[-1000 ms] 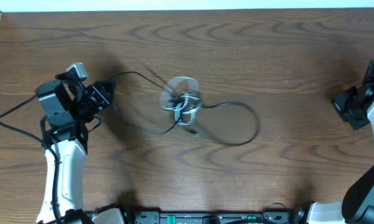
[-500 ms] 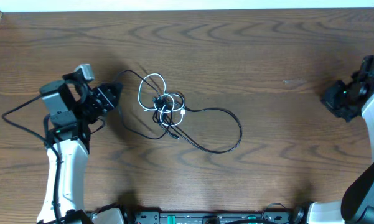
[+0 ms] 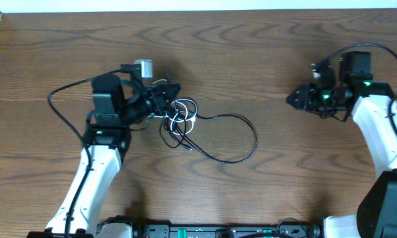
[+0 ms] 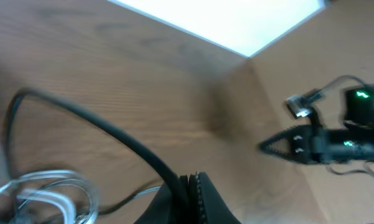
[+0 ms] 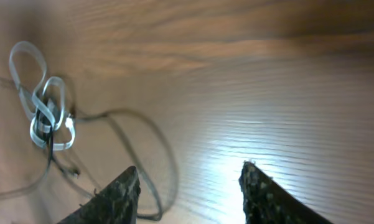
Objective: Untangle cables
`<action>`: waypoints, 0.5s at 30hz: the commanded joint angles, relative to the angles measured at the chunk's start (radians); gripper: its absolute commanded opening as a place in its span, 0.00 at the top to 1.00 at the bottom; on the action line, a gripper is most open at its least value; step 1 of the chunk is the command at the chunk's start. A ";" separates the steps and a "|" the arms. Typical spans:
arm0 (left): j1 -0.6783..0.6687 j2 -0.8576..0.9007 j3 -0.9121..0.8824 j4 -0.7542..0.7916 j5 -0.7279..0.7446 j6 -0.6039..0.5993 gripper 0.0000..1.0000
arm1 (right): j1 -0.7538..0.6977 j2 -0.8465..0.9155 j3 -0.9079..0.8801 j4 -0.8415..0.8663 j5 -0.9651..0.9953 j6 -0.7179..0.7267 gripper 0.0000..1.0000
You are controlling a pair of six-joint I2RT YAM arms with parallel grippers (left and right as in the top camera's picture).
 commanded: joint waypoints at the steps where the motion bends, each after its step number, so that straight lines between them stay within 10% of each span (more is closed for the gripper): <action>1: -0.074 -0.021 0.000 0.096 0.016 -0.108 0.92 | 0.076 -0.011 0.001 -0.001 -0.049 -0.084 0.51; 15: -0.171 -0.047 0.000 0.329 0.009 -0.281 0.92 | 0.355 -0.005 0.001 0.103 -0.108 -0.105 0.48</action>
